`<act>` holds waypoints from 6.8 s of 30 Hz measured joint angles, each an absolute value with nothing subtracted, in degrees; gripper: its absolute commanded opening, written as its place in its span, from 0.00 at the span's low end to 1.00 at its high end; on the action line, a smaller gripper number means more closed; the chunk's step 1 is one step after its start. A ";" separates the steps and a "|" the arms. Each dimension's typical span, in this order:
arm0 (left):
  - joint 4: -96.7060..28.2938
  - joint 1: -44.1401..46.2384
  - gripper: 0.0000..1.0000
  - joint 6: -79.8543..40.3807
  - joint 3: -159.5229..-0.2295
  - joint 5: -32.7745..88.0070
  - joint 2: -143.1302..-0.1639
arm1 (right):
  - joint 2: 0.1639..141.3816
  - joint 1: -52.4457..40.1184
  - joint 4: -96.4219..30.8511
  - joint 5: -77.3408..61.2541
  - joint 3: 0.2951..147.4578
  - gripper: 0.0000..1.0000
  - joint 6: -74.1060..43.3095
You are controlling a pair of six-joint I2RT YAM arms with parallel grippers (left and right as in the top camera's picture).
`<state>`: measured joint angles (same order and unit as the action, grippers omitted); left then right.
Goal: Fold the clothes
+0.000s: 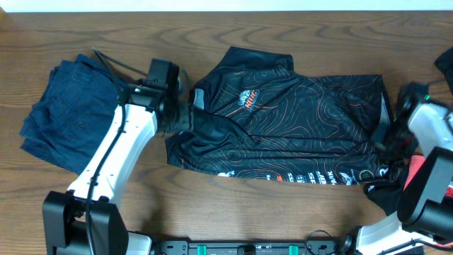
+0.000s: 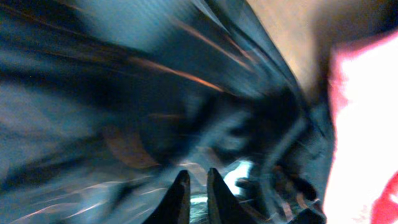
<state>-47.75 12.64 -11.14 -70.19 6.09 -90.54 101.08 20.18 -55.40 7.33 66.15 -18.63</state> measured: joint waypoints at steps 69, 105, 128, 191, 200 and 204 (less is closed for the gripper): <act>-17.52 12.80 0.07 -7.90 -104.81 25.02 -134.47 | 101.06 19.16 -30.68 -9.74 75.13 0.46 -5.50; -27.92 13.39 0.06 -8.80 -104.71 26.59 -131.15 | 121.99 17.17 -4.89 -2.70 75.16 0.47 -10.26; -28.56 13.39 0.06 -8.80 -104.71 26.55 -131.15 | 122.13 18.04 -7.40 -1.45 75.81 0.01 -10.46; -29.61 13.39 0.06 -8.82 -104.71 26.55 -131.15 | 123.07 17.45 -5.28 -2.79 76.05 0.01 -10.44; -33.01 13.32 0.06 -8.82 -104.68 26.55 -130.43 | 119.48 18.17 -11.92 -1.41 76.01 0.01 -10.44; -38.61 13.04 0.06 -9.43 -104.51 26.44 -127.15 | 114.34 18.90 -18.09 -0.71 76.03 0.01 -10.46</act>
